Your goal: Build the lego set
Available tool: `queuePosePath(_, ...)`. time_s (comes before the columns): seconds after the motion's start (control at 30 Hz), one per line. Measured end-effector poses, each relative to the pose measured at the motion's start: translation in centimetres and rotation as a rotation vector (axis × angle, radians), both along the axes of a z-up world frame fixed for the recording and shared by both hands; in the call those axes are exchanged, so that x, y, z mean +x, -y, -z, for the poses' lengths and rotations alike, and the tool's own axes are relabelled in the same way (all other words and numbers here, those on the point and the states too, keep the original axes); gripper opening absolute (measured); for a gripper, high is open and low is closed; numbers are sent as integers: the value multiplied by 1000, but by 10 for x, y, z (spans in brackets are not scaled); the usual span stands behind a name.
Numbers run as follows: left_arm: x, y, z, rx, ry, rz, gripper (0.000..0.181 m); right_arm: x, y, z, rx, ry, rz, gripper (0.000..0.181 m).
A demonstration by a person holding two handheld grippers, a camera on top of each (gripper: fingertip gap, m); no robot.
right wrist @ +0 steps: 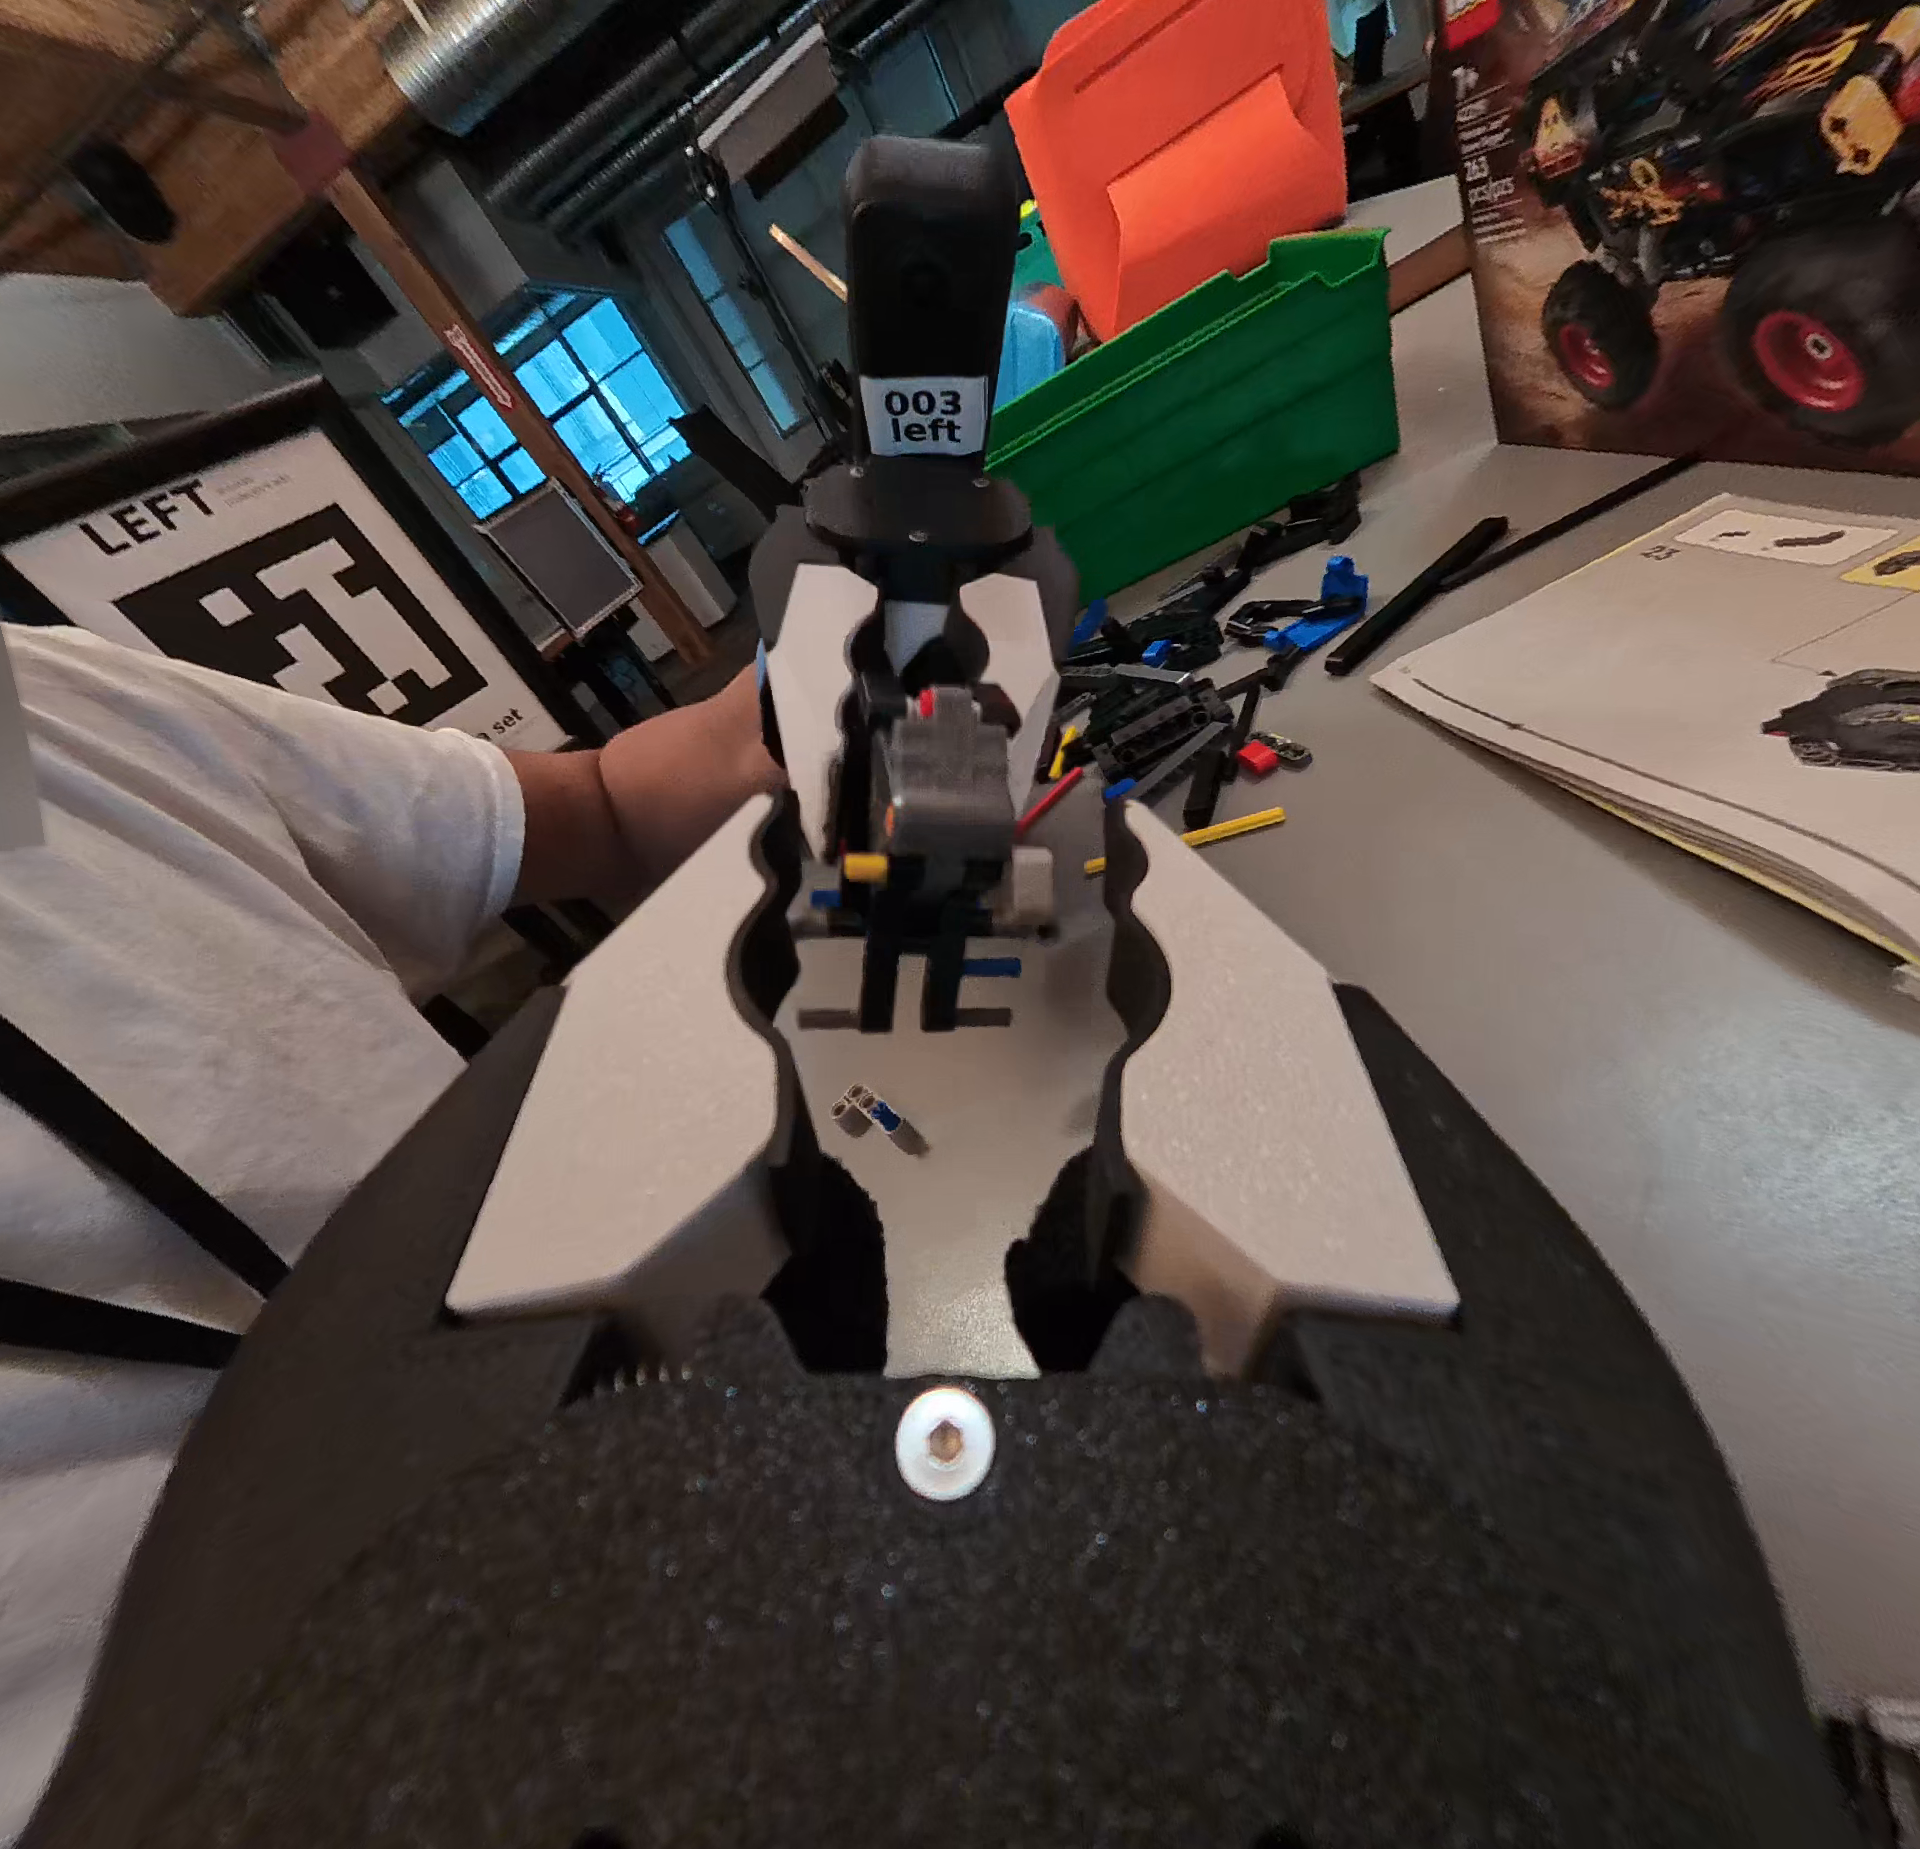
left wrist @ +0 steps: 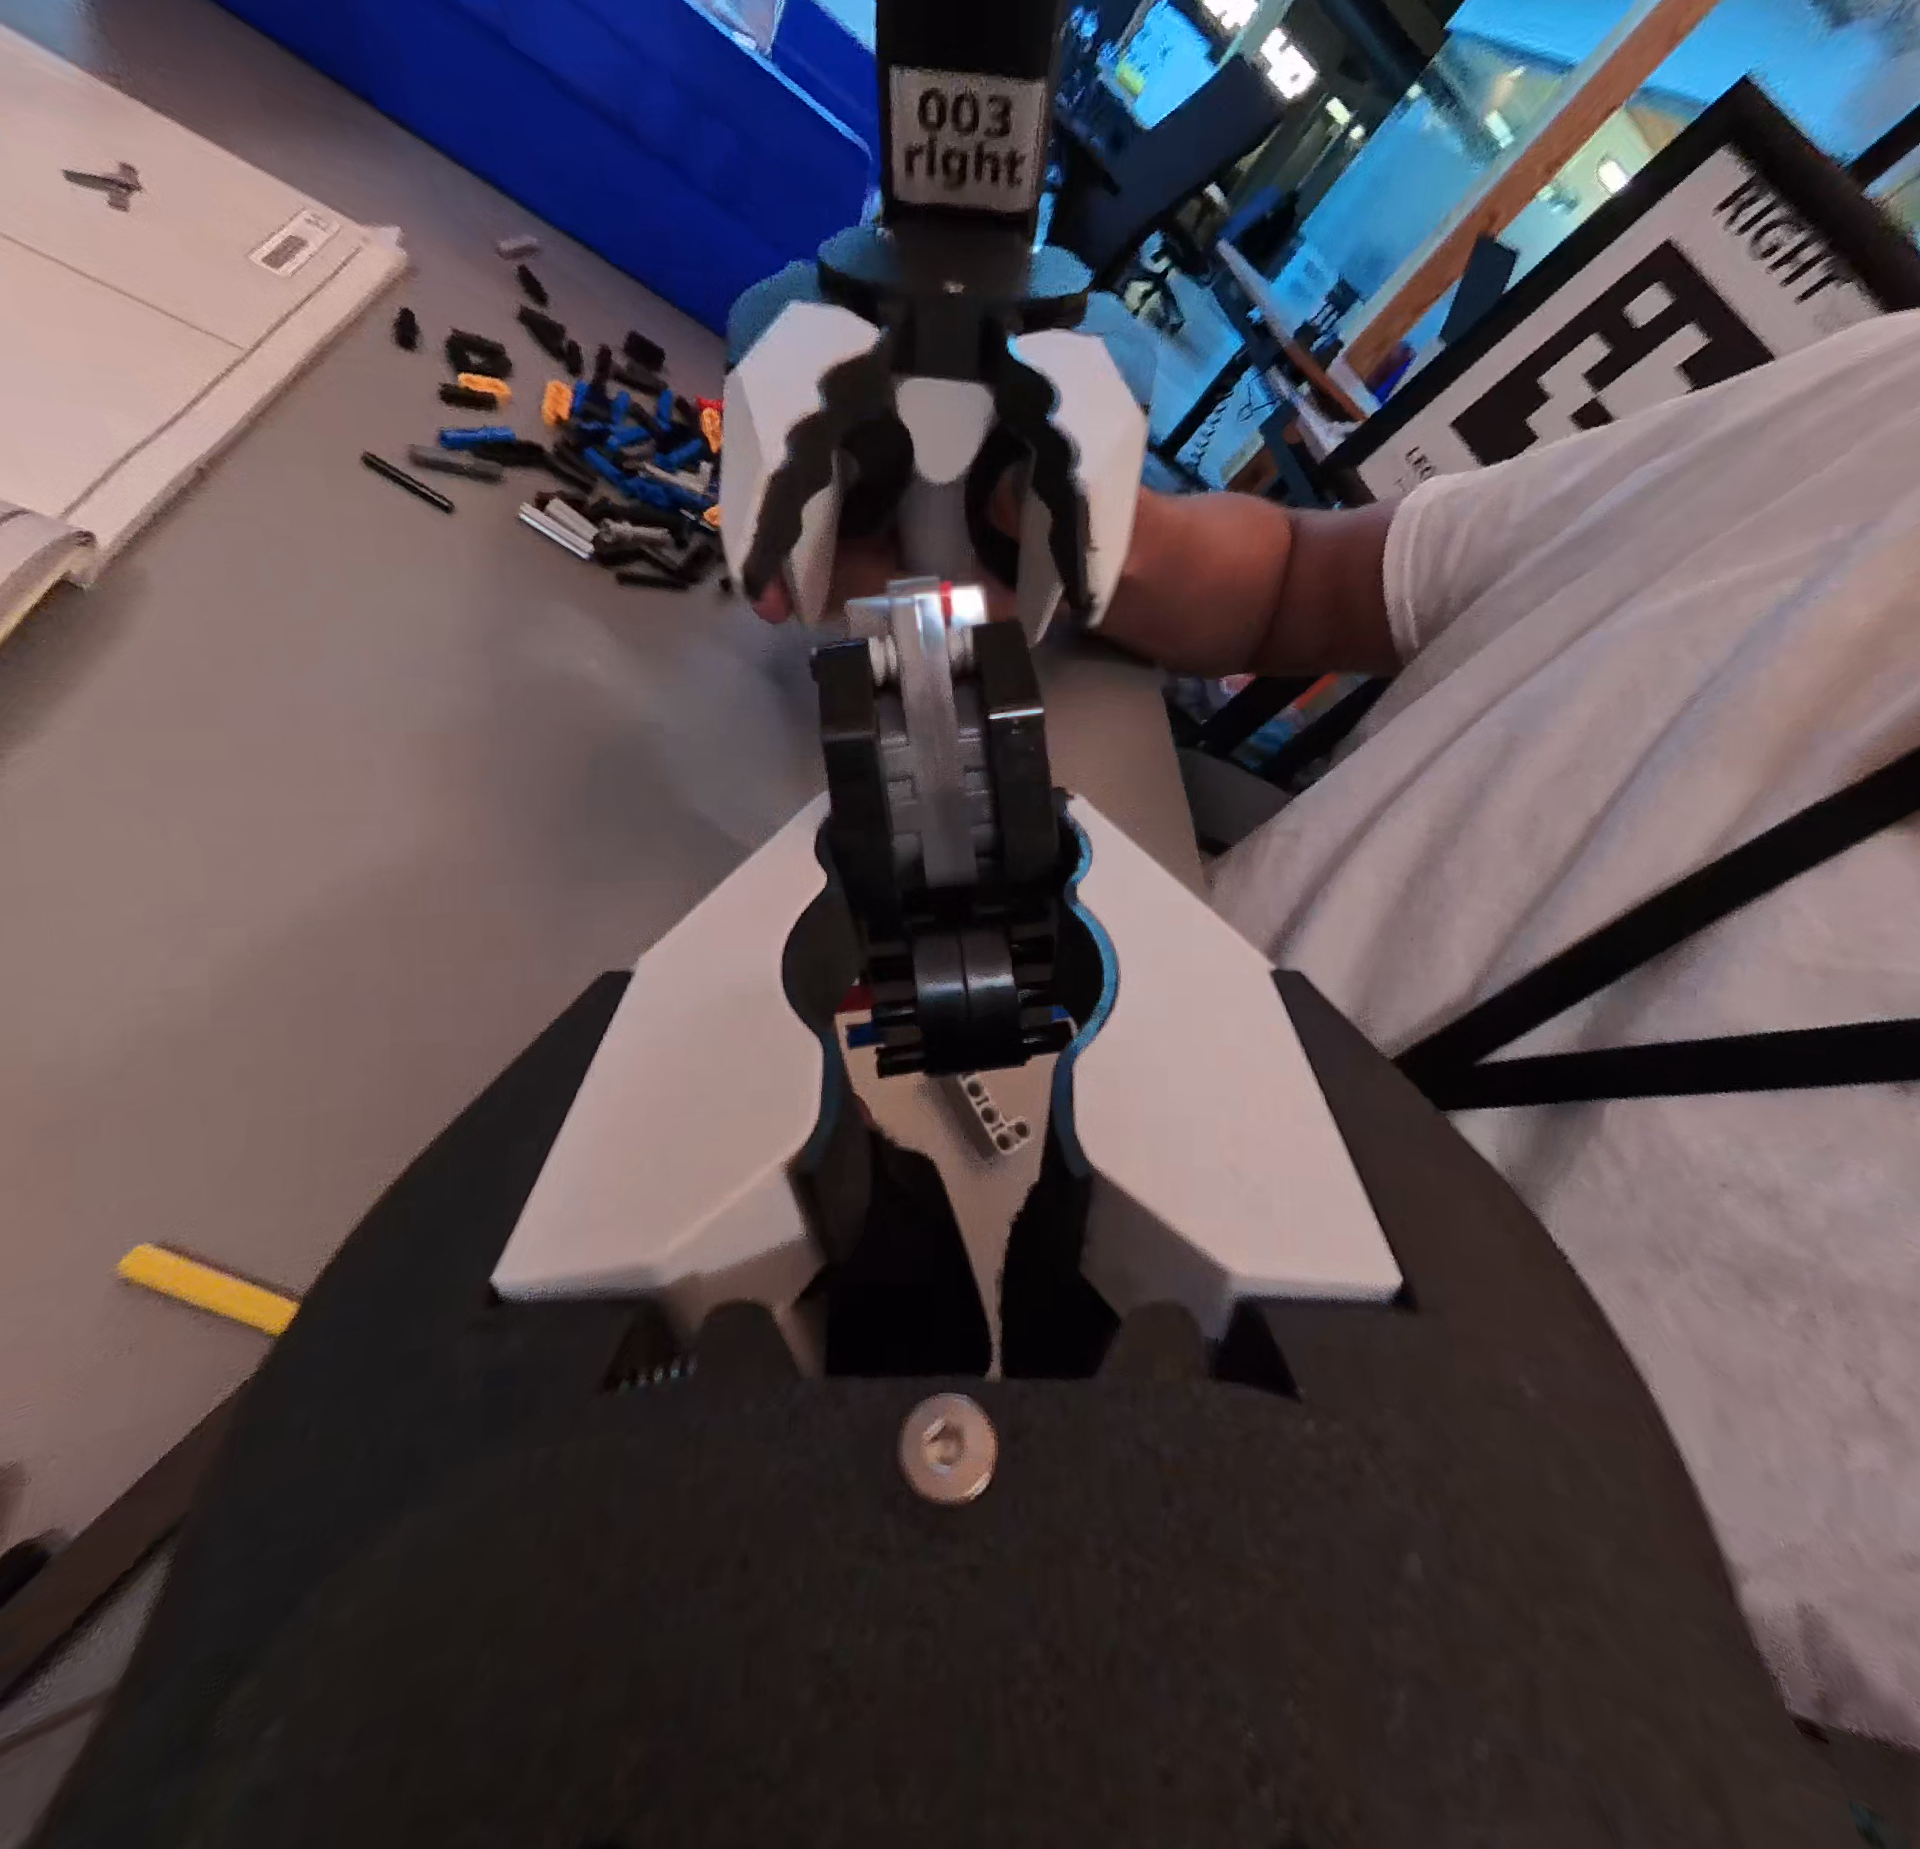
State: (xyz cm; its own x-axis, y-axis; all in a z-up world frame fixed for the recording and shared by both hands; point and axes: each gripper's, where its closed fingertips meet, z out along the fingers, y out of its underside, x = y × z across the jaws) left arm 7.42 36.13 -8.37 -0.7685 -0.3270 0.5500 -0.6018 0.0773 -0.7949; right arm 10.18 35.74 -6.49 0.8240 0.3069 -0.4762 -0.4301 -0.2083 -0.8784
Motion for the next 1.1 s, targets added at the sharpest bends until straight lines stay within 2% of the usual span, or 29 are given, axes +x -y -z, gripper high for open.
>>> queuePosePath(0.13,-8,10,9,60,7,35,31,-12,-2,3,-22,25,-52,55)
queuePosePath(0.33,-13,17,13,110,25,46,31,-28,-2,23,-130,110,-124,28)
queuePosePath(0.4,-13,17,12,117,40,46,31,-28,-2,22,-131,111,-120,28)
queuePosePath(0.47,-9,16,9,107,61,20,31,-26,-3,19,-119,113,-102,27)
queuePosePath(0.7,16,-8,-12,89,196,-147,42,-2,-2,22,-168,277,71,26)
queuePosePath(0.87,28,-11,-10,206,363,-241,50,21,1,24,-221,269,208,26)
queuePosePath(0.97,29,-7,-4,359,580,-251,53,20,3,24,-230,164,191,26)
queuePosePath(1.03,25,-4,-6,430,729,-238,49,22,5,21,-218,122,190,26)
queuePosePath(1.1,21,-1,-10,431,761,-231,48,26,7,20,-215,135,201,25)
